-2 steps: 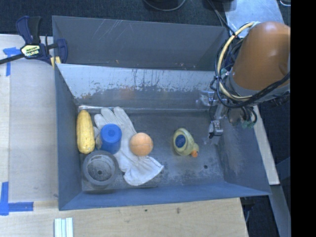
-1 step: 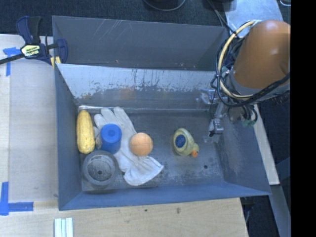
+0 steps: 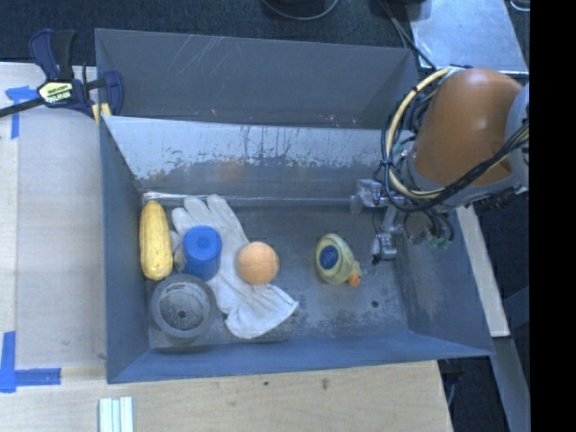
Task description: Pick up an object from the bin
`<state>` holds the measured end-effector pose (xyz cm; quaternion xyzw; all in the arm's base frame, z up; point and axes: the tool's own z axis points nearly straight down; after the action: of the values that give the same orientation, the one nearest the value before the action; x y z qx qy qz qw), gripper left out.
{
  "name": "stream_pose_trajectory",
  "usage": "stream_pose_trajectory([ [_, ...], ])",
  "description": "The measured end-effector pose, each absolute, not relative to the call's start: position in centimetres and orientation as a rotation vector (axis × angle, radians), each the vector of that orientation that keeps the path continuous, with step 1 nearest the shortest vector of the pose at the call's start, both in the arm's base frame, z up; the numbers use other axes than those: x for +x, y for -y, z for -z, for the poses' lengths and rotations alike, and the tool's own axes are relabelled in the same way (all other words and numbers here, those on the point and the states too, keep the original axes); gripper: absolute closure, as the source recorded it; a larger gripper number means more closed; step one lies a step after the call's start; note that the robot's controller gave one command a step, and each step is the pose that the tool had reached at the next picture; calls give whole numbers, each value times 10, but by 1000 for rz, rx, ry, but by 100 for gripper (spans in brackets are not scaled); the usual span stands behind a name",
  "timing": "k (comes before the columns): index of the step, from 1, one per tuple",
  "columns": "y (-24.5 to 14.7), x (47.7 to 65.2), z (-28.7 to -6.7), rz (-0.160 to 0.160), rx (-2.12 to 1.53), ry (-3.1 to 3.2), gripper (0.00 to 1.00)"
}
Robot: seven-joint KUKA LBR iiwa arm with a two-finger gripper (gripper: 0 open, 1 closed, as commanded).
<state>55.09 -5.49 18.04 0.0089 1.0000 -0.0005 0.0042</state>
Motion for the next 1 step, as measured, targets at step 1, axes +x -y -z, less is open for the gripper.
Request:
stream_pose_trajectory([
  [1,66,528,-152,0,71,-3140,0],
])
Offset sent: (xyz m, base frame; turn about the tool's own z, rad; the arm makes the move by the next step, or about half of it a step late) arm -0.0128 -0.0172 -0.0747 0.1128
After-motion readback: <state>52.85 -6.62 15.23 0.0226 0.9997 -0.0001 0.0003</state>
